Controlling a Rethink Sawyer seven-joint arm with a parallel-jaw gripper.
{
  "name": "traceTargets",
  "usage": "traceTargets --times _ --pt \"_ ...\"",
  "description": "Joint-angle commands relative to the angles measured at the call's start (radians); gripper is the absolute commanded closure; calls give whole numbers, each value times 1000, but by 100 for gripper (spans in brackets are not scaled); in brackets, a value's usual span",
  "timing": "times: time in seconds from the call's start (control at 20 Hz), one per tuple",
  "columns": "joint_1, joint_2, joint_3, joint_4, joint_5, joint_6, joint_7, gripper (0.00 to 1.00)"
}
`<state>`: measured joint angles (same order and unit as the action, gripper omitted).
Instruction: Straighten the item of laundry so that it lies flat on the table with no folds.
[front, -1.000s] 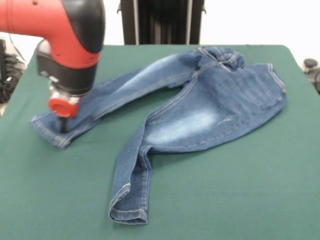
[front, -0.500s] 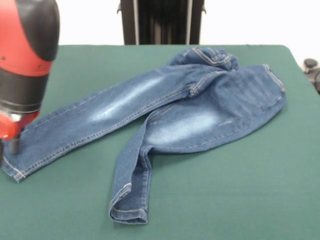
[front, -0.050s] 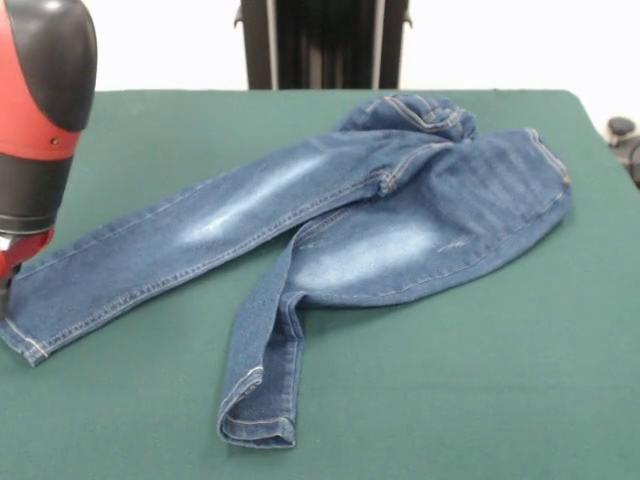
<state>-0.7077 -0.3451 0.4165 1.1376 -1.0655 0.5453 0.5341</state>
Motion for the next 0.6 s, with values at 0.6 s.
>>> traceTargets --times 0.6 --pt "1 -284 62 327 161 203 -218 0"
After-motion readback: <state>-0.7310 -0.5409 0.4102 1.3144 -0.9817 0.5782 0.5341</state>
